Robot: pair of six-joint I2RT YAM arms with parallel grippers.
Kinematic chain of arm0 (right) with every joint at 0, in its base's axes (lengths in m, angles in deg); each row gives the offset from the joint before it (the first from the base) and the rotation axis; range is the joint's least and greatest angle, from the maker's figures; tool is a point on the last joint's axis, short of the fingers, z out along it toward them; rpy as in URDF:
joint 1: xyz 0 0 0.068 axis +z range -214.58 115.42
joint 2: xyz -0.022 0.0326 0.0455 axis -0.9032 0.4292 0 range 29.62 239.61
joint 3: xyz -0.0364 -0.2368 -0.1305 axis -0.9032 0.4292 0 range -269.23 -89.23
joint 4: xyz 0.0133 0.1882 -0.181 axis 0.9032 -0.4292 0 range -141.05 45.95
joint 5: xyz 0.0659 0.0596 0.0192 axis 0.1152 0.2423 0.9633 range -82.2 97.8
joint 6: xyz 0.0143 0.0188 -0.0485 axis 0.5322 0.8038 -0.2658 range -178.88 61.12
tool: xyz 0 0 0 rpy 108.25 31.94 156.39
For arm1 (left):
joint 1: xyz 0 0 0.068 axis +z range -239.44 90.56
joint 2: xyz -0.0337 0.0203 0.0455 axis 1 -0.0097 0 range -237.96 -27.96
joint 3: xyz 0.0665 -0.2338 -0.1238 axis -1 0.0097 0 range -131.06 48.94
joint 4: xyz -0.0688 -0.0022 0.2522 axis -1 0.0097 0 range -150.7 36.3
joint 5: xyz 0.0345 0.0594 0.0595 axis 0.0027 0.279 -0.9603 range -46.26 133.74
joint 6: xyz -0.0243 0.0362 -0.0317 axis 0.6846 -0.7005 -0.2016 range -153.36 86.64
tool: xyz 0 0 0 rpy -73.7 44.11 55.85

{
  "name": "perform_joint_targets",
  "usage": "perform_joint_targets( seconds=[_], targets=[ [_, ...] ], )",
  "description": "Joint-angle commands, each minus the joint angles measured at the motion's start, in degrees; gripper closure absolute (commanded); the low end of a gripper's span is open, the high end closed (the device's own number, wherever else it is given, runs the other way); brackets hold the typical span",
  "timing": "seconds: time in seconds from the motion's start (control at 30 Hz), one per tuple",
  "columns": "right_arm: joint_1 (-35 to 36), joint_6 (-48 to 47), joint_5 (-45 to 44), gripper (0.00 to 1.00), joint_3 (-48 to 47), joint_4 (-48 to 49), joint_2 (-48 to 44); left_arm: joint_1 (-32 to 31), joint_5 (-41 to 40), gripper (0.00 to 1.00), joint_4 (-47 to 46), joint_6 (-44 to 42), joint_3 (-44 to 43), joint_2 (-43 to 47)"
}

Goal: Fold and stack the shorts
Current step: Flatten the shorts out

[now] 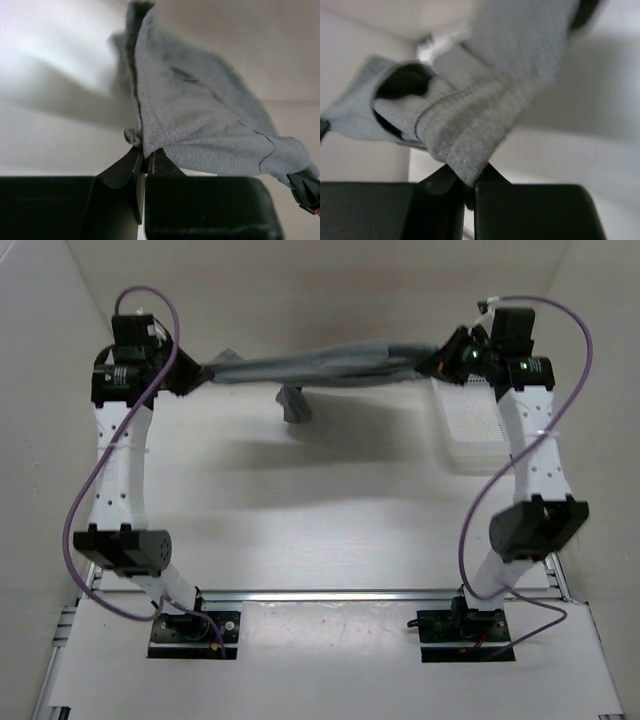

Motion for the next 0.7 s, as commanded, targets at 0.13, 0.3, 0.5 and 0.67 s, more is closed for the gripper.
perform_joint_targets(
  seconds=[0.13, 0.3, 0.5, 0.67],
  targets=[
    [-1.21, -10.64, -4.35, 0.79, 45.04, 1.66, -21.70, 0.19, -5.10, 0.90, -6.06, -2.05, 47.84, 20.90],
    [-1.21, -10.82, -3.22, 1.00, 59.81, 6.32, -23.81, -4.38, -2.55, 0.90, -12.84, 1.21, 67.05, 19.71],
    [-1.21, -9.24, -3.20, 1.00, 61.87, 7.21, -26.98, -4.91, -4.83, 0.90, -12.84, 1.21, 65.58, 21.10],
    [-1.21, -9.85, -3.20, 1.00, 52.66, 2.47, -26.99, -4.91, -6.58, 0.90, -7.24, 0.07, 56.62, 20.49]
  ],
)
